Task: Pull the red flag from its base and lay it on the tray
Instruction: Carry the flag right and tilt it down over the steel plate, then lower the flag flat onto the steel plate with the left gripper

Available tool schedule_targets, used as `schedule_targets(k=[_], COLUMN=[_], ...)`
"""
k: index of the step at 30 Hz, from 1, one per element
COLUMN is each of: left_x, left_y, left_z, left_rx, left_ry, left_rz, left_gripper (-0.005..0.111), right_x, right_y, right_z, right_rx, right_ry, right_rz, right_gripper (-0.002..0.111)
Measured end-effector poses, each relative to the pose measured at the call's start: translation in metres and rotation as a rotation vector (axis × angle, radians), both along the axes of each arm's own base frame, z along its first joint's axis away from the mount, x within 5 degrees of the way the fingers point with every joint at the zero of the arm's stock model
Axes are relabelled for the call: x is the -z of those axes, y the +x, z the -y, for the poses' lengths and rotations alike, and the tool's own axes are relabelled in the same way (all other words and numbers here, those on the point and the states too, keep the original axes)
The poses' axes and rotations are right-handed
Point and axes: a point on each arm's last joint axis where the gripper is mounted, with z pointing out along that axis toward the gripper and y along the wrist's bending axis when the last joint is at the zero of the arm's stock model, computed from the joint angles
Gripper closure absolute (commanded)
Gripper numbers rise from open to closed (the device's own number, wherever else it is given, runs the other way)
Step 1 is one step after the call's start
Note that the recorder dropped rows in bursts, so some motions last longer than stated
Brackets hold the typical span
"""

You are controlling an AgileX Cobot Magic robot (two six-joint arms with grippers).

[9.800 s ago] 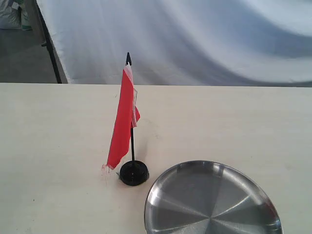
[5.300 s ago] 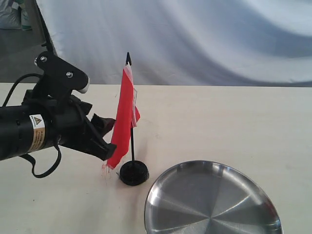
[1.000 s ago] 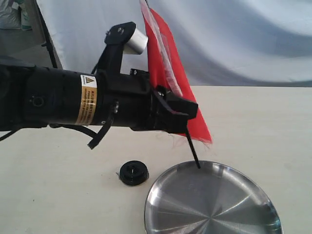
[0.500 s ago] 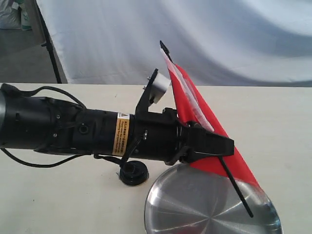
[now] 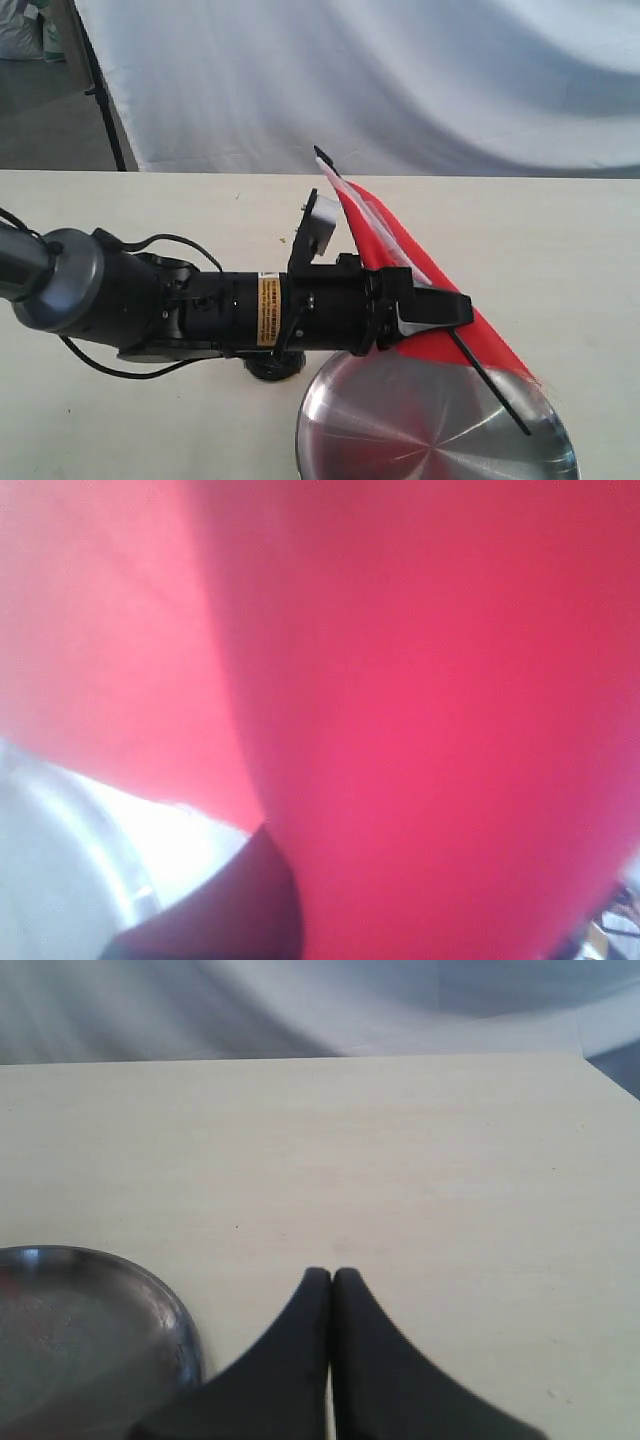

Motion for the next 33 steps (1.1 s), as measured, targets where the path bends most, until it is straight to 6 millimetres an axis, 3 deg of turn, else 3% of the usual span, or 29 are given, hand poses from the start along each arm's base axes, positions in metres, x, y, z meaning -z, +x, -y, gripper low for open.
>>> schedule_targets(k=[12,21,23,29,31,33], left_x=[0.063,0.07,0.07,0.071,0.071,0.072], left_y=[0.013,0.013,0.012,0.009,0.008,0.006], left_z=[0.002,0.002,0.003,0.003,0.004,0.005], left_rx=[-0.136,-0.139,-0.13,-0.1,-0.085,-0.061], left_ry=[0.015,0.011,0.015,0.03,0.036,0.044], left_rz=[-0.196,-0.213,-0.21,-0.201,-0.202,-0.207], left_gripper=[0.107,0.105,0.096,0.048,0.039,0.037], right_x=[0.0,0.0,0.0,0.0,0.0,0.0], right_y=[0.0,0.0,0.0,0.0,0.0,0.0], right_z=[0.0,0.0,0.0,0.0,0.0,0.0], right_rx=[0.0,0.0,0.0,0.0,0.0,0.0], right_ry=[0.0,0.0,0.0,0.0,0.0,0.0], right_rz=[0.0,0.0,0.0,0.0,0.0,0.0], right_gripper=[0.109,0.109,0.109,0.109,0.109,0.109])
